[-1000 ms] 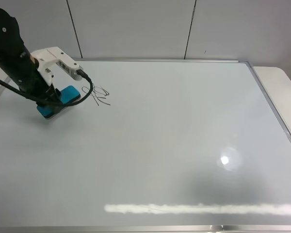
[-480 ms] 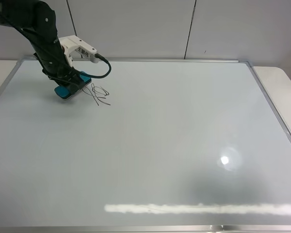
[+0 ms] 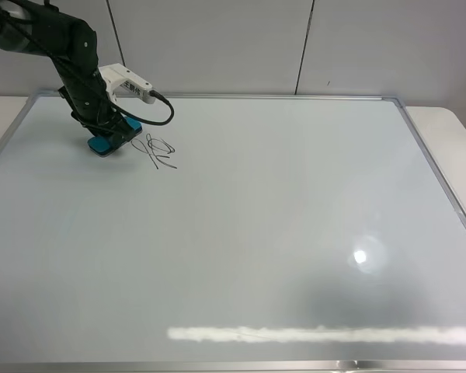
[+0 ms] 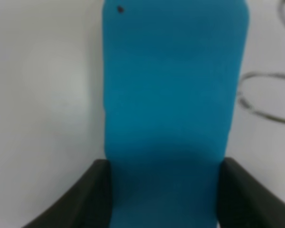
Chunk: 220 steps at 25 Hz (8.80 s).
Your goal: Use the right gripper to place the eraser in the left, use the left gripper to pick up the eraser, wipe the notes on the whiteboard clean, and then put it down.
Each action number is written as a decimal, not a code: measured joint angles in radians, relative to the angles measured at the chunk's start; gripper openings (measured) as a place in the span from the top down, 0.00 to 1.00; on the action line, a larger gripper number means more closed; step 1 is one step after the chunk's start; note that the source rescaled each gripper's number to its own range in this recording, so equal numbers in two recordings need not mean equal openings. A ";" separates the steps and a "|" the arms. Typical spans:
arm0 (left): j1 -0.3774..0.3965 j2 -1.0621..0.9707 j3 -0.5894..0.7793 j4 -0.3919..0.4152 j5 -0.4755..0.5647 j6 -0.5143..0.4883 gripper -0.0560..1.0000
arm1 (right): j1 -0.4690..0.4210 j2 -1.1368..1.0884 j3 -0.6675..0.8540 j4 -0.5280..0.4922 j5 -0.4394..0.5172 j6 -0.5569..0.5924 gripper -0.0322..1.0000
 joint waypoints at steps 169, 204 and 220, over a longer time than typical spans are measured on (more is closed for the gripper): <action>0.105 -0.672 0.859 0.003 -0.121 -0.468 0.92 | 0.000 0.000 0.000 0.000 0.000 0.000 0.00; 0.142 -0.638 0.979 -0.059 -0.348 -0.457 0.61 | 0.000 0.000 0.000 0.000 0.000 0.000 0.00; 0.142 -0.638 0.979 -0.081 -0.330 -0.457 0.11 | 0.000 0.000 0.000 0.000 0.000 0.000 0.00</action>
